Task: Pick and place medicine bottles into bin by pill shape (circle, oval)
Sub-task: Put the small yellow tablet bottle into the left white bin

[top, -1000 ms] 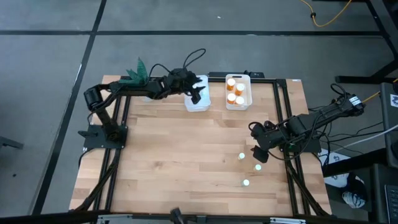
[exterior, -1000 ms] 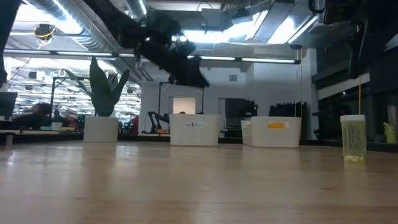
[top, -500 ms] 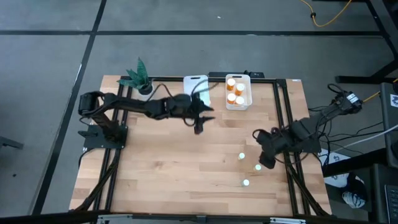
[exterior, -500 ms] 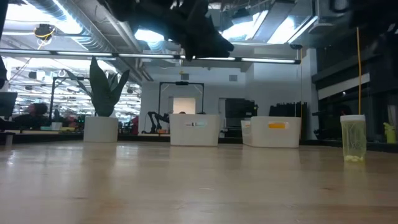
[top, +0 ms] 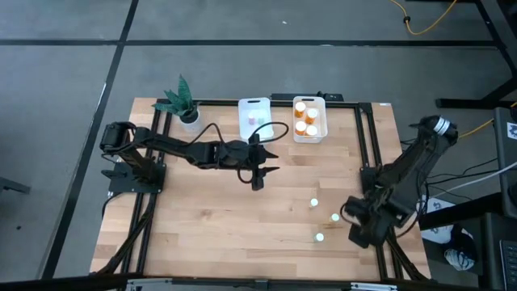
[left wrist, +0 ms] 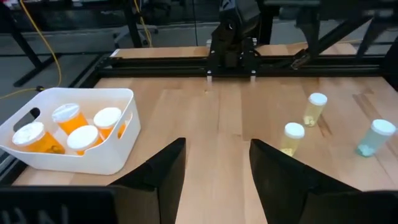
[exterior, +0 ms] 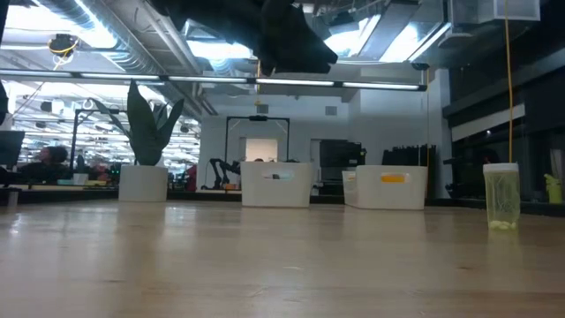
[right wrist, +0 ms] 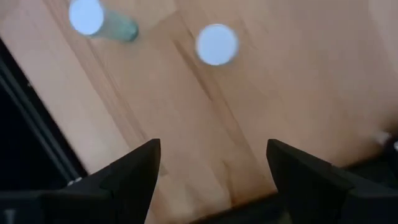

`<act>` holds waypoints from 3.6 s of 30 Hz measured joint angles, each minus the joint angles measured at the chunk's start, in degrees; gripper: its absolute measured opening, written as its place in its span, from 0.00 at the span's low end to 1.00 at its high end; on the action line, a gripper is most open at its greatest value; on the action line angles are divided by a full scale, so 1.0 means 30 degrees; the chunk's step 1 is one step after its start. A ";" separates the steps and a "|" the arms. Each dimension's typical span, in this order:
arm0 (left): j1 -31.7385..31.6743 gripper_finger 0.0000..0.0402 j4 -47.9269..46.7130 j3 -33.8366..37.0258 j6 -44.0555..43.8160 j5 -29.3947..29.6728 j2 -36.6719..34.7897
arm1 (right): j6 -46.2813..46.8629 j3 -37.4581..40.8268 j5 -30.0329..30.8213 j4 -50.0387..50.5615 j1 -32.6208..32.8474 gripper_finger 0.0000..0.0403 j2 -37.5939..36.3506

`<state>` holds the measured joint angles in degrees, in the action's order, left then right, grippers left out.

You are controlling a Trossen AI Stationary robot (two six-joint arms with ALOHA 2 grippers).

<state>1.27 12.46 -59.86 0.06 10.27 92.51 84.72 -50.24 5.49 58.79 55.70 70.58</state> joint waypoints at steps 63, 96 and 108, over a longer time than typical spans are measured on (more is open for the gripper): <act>0.0170 0.42 0.0154 0.0000 -0.1334 0.1920 0.0007 | 0.4125 0.0015 1.1328 -0.2275 0.3756 0.35 1.1206; 0.0170 0.42 -0.0026 0.0000 -0.1320 0.1913 0.0022 | 0.2933 0.1610 1.2800 -0.4885 0.2220 0.35 1.1167; 0.0170 0.42 -0.0087 0.0000 -0.1320 0.1913 0.0022 | 0.2993 0.1610 1.2831 -0.4768 0.1947 0.35 1.1177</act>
<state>1.78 12.20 -59.86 -3.90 16.01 92.58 93.70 -45.41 43.99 44.49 61.54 104.12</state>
